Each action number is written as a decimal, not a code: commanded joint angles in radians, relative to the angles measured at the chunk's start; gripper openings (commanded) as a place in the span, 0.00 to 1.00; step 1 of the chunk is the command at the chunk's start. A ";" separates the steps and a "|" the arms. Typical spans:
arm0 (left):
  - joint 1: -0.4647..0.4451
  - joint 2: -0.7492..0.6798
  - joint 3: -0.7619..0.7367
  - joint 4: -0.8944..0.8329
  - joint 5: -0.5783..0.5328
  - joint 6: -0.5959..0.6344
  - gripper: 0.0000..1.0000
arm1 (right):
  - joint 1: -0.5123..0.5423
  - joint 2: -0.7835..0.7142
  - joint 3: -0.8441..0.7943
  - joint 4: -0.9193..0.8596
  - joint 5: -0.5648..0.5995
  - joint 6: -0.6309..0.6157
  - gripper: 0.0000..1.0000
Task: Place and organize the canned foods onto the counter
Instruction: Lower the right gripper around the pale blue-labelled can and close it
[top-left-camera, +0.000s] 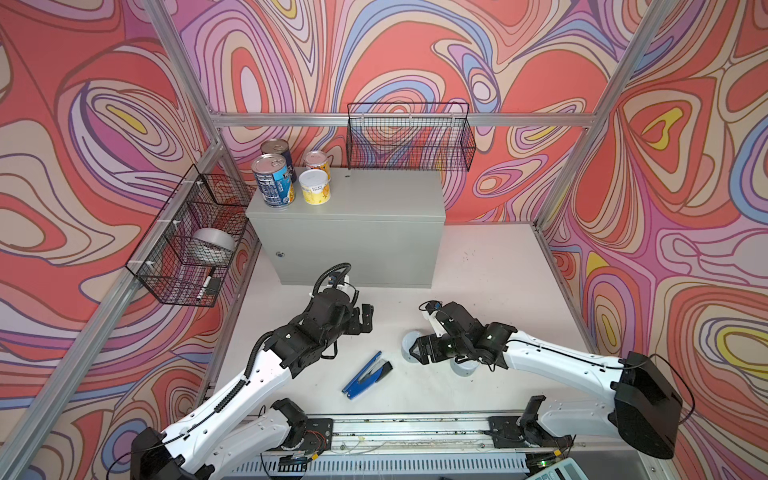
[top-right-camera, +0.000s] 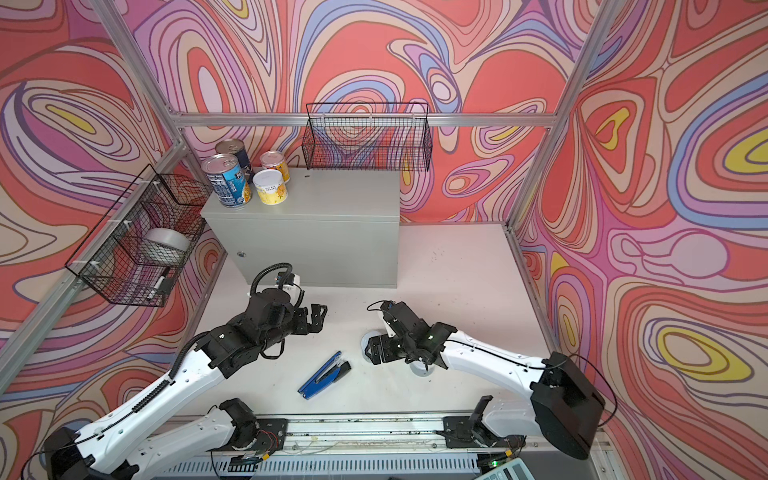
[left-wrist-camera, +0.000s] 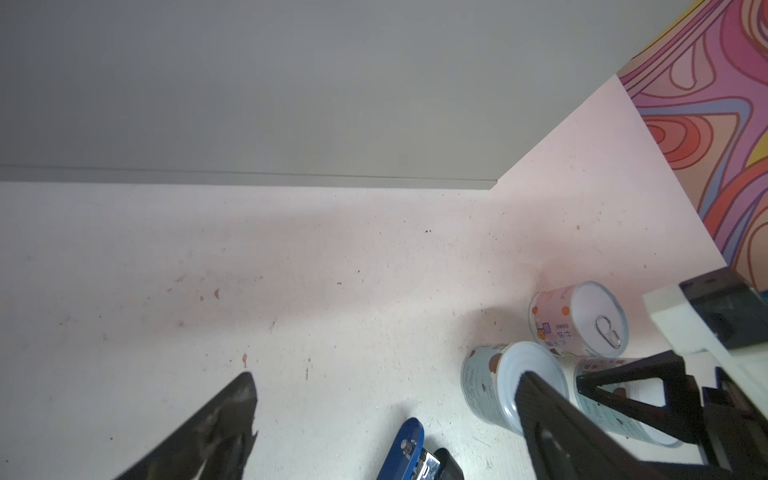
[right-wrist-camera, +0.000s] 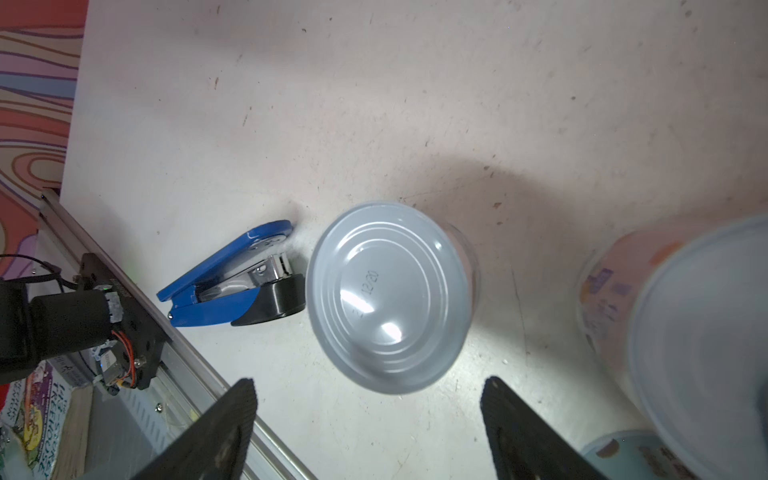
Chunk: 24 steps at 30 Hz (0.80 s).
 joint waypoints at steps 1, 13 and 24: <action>-0.005 -0.041 -0.046 -0.011 0.035 -0.081 1.00 | 0.026 0.031 0.043 0.006 0.070 0.006 0.87; -0.005 -0.118 -0.075 -0.006 0.059 -0.095 1.00 | 0.061 0.161 0.149 -0.047 0.148 0.004 0.86; -0.005 -0.152 -0.109 -0.010 0.068 -0.117 1.00 | 0.090 0.199 0.193 -0.077 0.199 -0.015 0.87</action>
